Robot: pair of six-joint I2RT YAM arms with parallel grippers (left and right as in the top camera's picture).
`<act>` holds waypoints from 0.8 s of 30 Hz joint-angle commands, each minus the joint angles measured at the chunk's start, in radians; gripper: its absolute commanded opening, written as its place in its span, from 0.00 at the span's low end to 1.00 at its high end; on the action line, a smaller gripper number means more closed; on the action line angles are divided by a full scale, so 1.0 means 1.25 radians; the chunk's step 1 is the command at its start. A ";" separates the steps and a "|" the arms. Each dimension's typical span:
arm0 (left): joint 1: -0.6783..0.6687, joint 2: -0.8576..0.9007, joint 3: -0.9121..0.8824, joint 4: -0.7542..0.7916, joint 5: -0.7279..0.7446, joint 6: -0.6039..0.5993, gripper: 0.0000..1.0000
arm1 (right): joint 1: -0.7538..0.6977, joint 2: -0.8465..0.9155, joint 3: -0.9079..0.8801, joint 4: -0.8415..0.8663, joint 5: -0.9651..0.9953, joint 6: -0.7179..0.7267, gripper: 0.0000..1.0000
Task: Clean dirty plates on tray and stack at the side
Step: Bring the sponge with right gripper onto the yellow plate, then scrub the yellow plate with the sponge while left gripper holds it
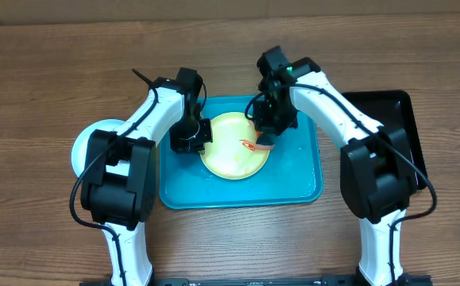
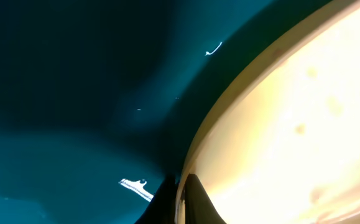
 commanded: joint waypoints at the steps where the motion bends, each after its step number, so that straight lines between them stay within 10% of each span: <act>1: -0.012 0.055 -0.040 0.021 0.013 -0.002 0.04 | 0.008 0.030 -0.044 0.033 -0.009 0.022 0.04; 24: -0.012 0.055 -0.040 0.021 0.045 0.016 0.04 | 0.092 0.080 -0.067 0.059 -0.077 0.060 0.04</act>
